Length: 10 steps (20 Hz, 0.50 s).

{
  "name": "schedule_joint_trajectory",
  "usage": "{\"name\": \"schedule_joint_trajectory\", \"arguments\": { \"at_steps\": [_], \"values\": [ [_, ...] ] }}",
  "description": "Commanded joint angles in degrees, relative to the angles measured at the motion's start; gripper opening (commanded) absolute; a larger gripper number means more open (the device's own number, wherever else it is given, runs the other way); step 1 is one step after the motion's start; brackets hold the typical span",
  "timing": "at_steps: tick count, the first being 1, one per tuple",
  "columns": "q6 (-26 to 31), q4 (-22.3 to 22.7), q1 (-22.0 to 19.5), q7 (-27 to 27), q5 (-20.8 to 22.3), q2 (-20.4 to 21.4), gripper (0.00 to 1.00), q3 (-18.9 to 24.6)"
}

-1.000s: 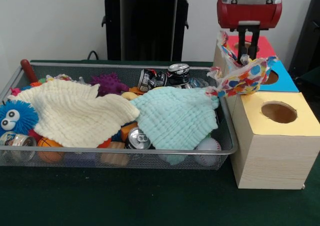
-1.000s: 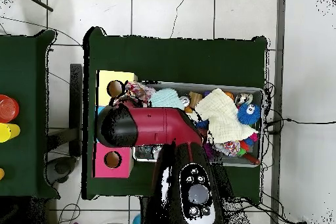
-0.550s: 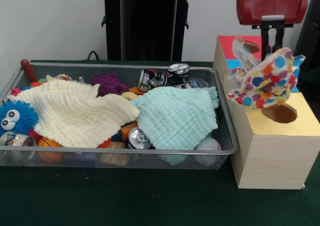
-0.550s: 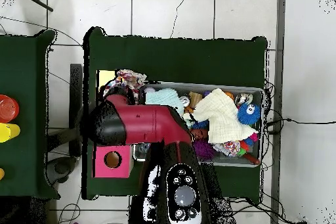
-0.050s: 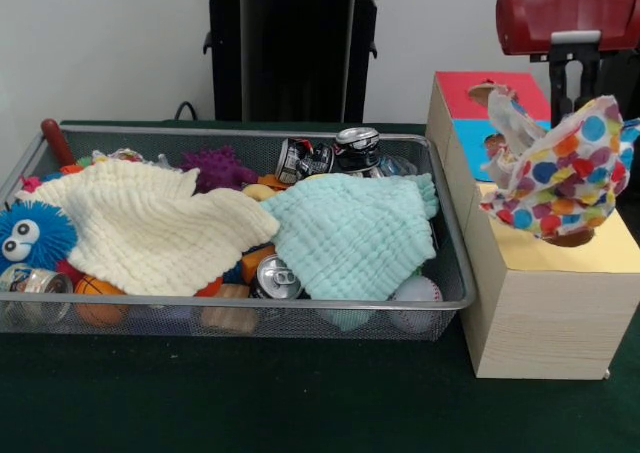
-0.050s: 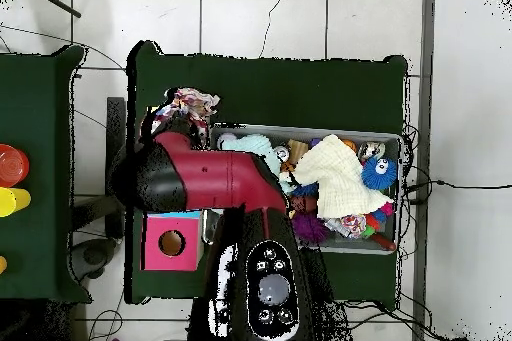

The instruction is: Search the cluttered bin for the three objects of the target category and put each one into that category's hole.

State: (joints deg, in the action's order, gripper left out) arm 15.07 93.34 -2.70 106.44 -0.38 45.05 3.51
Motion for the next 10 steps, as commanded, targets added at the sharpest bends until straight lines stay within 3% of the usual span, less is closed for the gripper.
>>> {"name": "schedule_joint_trajectory", "arguments": {
  "at_steps": [1, 10],
  "values": [
    [6.0, -2.4, -0.5, 8.5, -1.8, -5.7, 0.00, -0.8],
    [19.2, -6.0, 0.1, 8.3, -2.7, -8.6, 0.00, -1.5]
  ]
}}
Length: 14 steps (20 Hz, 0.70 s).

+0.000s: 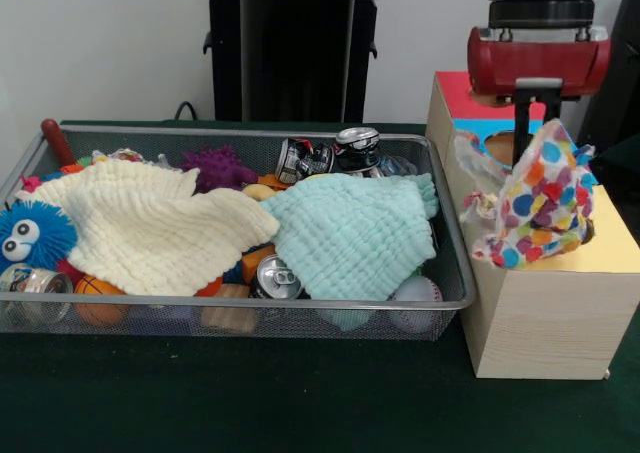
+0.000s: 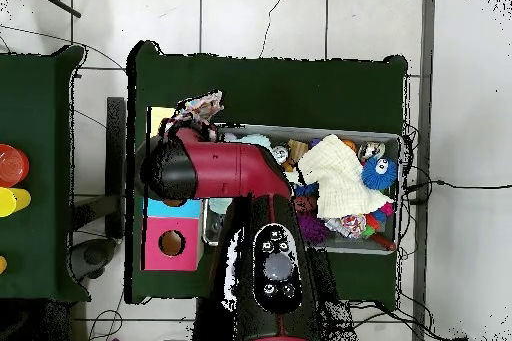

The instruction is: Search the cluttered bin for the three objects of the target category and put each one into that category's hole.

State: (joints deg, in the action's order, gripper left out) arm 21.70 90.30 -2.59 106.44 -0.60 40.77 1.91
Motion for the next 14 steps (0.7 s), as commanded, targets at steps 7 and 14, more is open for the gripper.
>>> {"name": "schedule_joint_trajectory", "arguments": {
  "at_steps": [7, 14],
  "values": [
    [9.8, -2.3, -0.8, 8.0, -3.0, -4.4, 0.00, 2.8],
    [8.2, 1.4, -3.7, 4.2, -5.1, -1.2, 0.00, 8.8]
  ]
}}
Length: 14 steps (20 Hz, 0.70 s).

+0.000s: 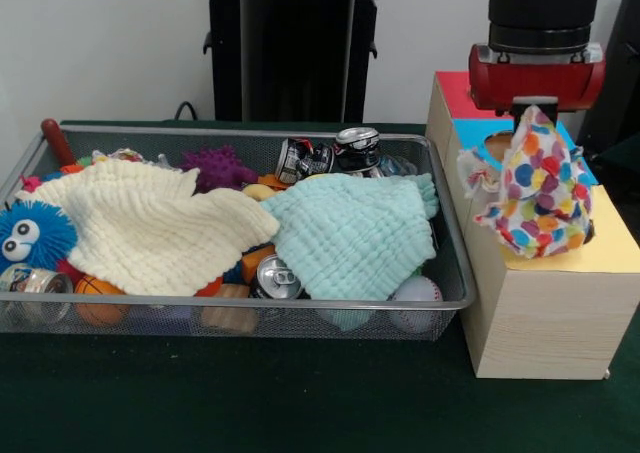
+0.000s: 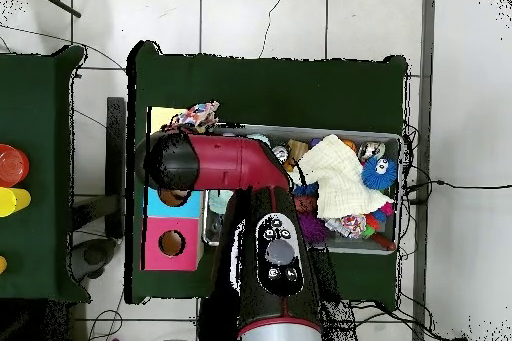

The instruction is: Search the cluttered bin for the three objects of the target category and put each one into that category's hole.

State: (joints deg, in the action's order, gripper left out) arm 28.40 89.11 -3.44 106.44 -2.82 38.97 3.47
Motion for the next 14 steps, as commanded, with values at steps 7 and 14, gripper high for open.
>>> {"name": "schedule_joint_trajectory", "arguments": {
  "at_steps": [7, 14],
  "values": [
    [2.8, 5.0, -5.9, 0.6, -3.7, 3.9, 0.00, 12.3],
    [9.5, 3.7, -5.8, 1.7, -3.5, 4.1, 0.00, 11.7]
  ]
}}
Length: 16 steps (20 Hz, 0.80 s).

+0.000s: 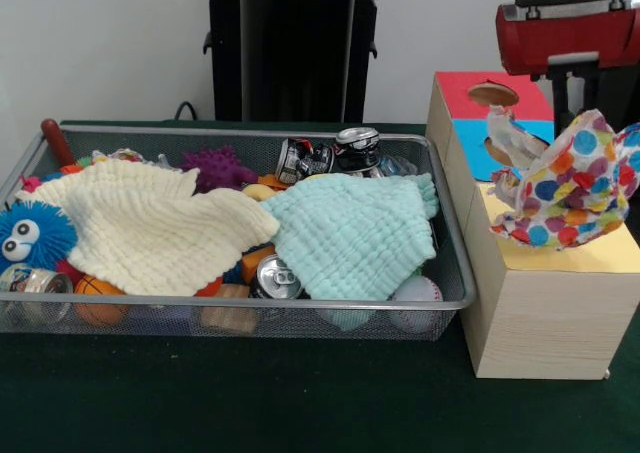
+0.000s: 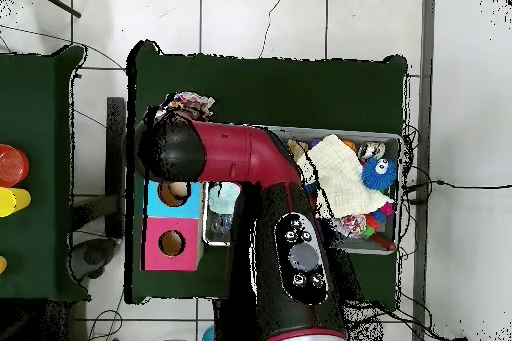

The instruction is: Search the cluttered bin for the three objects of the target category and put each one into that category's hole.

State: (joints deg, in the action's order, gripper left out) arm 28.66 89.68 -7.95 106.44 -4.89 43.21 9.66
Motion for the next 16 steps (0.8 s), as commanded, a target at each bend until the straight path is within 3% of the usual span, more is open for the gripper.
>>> {"name": "schedule_joint_trajectory", "arguments": {
  "at_steps": [1, 16],
  "values": [
    [10.0, 3.0, -1.3, 1.8, -1.5, 0.0, 0.00, 5.6],
    [22.9, 1.3, 0.2, 5.1, -1.4, -0.6, 0.00, 3.4]
  ]
}}
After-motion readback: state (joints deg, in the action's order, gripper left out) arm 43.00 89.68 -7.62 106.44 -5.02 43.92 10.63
